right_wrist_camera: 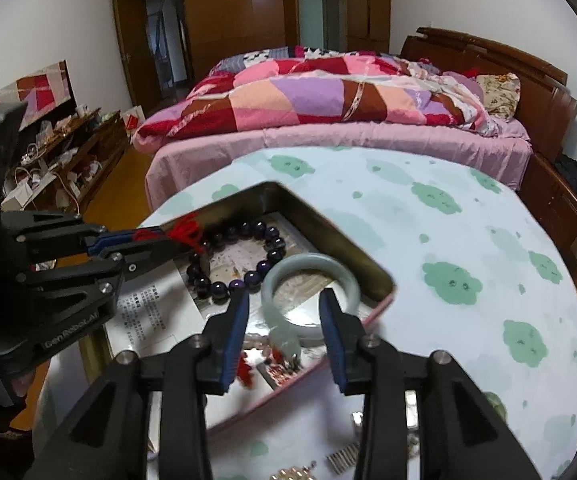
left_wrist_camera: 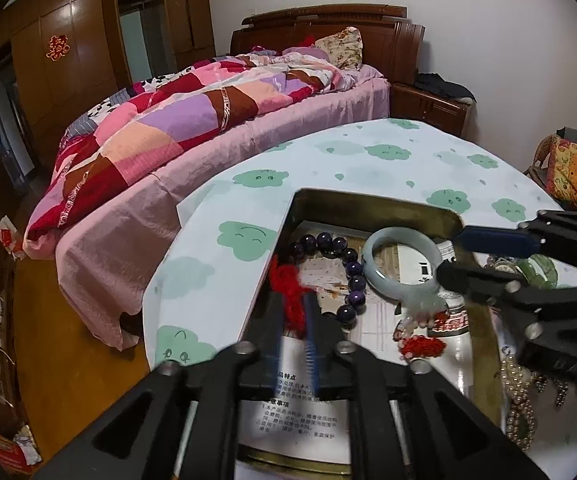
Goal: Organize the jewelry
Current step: 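Carry both pendants to the tin and open both tools to release them inside, then move both open tools back toward the pearl and gold bead necklaces, then grasp the pearl necklace with the left tool while the right tool grasps the gold bead chain, then carry the pearl necklace and gold chain with both tools over the tin, then open both tools to release the necklaces into the tin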
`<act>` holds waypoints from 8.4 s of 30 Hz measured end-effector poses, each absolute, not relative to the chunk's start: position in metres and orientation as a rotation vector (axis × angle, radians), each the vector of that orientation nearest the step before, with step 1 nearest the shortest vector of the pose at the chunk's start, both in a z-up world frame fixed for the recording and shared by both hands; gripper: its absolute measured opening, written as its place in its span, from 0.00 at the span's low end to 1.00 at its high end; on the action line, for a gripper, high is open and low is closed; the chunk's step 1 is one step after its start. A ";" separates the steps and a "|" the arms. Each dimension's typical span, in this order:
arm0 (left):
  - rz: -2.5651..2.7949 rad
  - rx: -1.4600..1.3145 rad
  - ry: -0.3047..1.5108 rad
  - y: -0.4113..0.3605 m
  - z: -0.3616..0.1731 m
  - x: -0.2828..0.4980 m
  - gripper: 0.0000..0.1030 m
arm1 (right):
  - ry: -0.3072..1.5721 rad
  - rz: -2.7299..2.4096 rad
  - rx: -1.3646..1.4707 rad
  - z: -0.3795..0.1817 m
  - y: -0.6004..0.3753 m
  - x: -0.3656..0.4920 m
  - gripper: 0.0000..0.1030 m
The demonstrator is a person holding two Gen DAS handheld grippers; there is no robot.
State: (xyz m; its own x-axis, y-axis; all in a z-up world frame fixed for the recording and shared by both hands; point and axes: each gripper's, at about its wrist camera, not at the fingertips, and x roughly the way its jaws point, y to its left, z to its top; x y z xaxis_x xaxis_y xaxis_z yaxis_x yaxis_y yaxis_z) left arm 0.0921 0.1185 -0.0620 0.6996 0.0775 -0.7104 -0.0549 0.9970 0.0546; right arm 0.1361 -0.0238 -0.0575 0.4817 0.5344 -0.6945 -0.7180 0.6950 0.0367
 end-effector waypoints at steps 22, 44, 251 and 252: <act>-0.040 0.073 0.686 0.022 -0.039 0.027 0.76 | 0.858 0.582 -0.103 -0.082 -0.166 0.096 0.56; -0.148 0.106 0.735 -0.031 -0.063 0.006 0.67 | 0.885 0.633 -0.183 -0.113 -0.172 0.074 0.25; 0.119 -0.059 0.758 0.113 -0.067 0.063 0.51 | 0.702 0.805 -0.164 -0.068 -0.039 0.107 0.57; 0.126 -0.051 0.753 0.112 -0.066 0.062 0.51 | 0.701 0.794 -0.165 -0.067 -0.045 0.108 0.60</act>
State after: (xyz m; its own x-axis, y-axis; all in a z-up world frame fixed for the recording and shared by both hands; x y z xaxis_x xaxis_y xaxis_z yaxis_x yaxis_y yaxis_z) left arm 0.0619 0.1120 -0.0656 0.7228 0.0960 -0.6843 -0.1325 0.9912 -0.0009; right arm 0.1080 -0.0448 -0.0674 0.4907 0.5978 -0.6339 -0.7027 0.7017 0.1178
